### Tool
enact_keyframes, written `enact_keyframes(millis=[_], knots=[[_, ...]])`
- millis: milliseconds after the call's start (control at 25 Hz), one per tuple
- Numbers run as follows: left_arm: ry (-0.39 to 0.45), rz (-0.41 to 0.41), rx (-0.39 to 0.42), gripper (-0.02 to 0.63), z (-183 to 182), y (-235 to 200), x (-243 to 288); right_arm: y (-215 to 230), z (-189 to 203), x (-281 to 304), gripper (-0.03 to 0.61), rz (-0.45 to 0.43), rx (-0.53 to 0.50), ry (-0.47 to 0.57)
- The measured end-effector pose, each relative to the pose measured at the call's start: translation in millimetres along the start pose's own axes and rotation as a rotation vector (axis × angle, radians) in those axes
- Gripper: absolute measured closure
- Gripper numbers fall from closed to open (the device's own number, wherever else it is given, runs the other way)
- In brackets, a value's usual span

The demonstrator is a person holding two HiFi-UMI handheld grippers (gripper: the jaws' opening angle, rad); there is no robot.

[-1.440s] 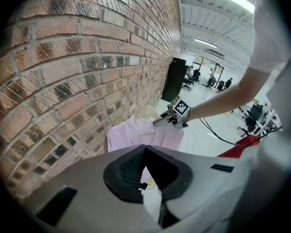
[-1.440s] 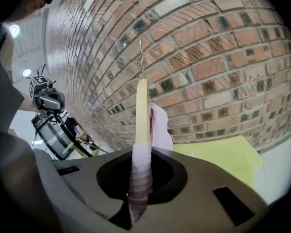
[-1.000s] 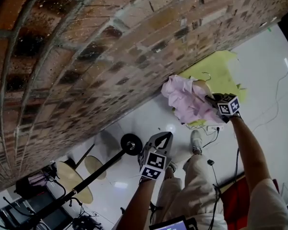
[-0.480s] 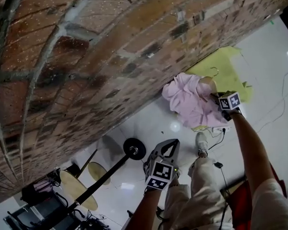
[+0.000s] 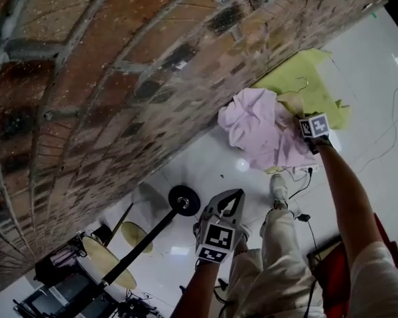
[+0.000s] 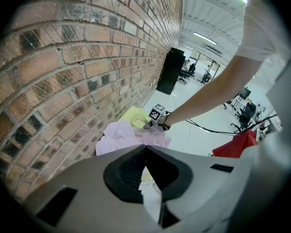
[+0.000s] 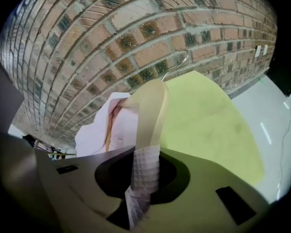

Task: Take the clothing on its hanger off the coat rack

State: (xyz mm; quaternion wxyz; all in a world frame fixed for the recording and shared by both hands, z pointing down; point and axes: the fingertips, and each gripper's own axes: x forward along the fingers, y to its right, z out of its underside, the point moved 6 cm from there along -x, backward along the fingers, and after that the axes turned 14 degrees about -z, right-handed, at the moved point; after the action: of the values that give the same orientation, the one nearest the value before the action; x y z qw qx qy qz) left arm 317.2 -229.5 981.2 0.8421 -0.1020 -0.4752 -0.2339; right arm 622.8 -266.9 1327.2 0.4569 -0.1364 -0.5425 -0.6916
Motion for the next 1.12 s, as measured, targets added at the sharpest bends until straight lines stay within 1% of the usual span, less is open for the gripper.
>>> enact_keyframes(millis=[40, 120, 160, 240, 280, 320, 360, 400, 480, 560, 640, 720, 760, 800, 840, 960, 1040, 1120], knots=[[0.001, 0.005, 0.002, 0.606, -0.4, 2.2, 3.7, 6.9, 0.7, 2.1, 0.552, 0.039, 0.011, -0.022], [-0.001, 0.017, 0.003, 0.606, -0.9, 8.3, 8.1, 16.1, 0.4, 4.7, 0.506, 0.103, 0.036, -0.068], [-0.003, 0.022, 0.003, 0.606, -0.8, 12.3, 8.1, 18.2, 1.7, 4.8, 0.505, 0.121, 0.057, -0.086], [-0.004, 0.026, 0.006, 0.606, -1.2, 19.8, 5.2, 19.5, 3.2, 1.8, 0.471, 0.133, 0.105, -0.088], [-0.003, 0.026, 0.006, 0.606, -2.4, 22.6, 3.0, 19.2, 1.8, -1.8, 0.44, 0.129, 0.127, -0.068], [-0.001, 0.025, 0.007, 0.606, -4.1, 24.8, 0.4, 19.8, 0.8, -7.1, 0.389, 0.126, 0.148, -0.042], [0.002, 0.025, 0.007, 0.606, -6.0, 26.6, -2.7, 22.5, 2.8, -14.5, 0.318, 0.134, 0.17, -0.02], [0.005, 0.025, 0.006, 0.606, -7.8, 28.2, -6.5, 25.2, 6.3, -23.9, 0.271, 0.152, 0.184, -0.002], [0.01, 0.026, -0.001, 0.606, -10.9, 31.0, -16.4, 23.4, 10.0, -47.2, 0.262, 0.201, 0.178, 0.042], [0.018, 0.023, -0.017, 0.606, -15.4, 34.1, -29.9, 9.5, 5.0, -74.6, 0.262, 0.221, 0.165, 0.113], [0.033, 0.018, -0.035, 0.606, -24.3, 39.4, -48.0, -15.2, -5.1, -108.4, 0.262, 0.206, 0.153, 0.196], [0.059, 0.011, -0.044, 0.606, -36.3, 45.2, -73.0, -49.8, -14.2, -146.8, 0.265, 0.187, 0.119, 0.258], [0.075, 0.007, -0.045, 0.606, -41.9, 46.8, -88.2, -70.9, -16.3, -165.4, 0.285, 0.178, 0.093, 0.28], [0.094, 0.004, -0.044, 0.606, -46.1, 46.6, -104.4, -94.1, -16.8, -182.5, 0.289, 0.173, 0.064, 0.297], [0.117, 0.001, -0.044, 0.606, -49.4, 43.8, -120.8, -118.4, -16.9, -197.4, 0.319, 0.172, 0.032, 0.31], [0.213, -0.01, -0.053, 0.606, -59.3, 25.5, -168.8, -189.7, -20.2, -233.2, 0.357, 0.172, -0.07, 0.331], [0.279, -0.022, -0.053, 0.606, -66.7, 18.2, -209.1, -239.6, -21.4, -263.6, 0.357, 0.168, -0.149, 0.338], [0.342, -0.043, -0.05, 0.606, -73.2, 15.1, -258.3, -294.7, -24.1, -302.2, 0.357, 0.141, -0.214, 0.366]])
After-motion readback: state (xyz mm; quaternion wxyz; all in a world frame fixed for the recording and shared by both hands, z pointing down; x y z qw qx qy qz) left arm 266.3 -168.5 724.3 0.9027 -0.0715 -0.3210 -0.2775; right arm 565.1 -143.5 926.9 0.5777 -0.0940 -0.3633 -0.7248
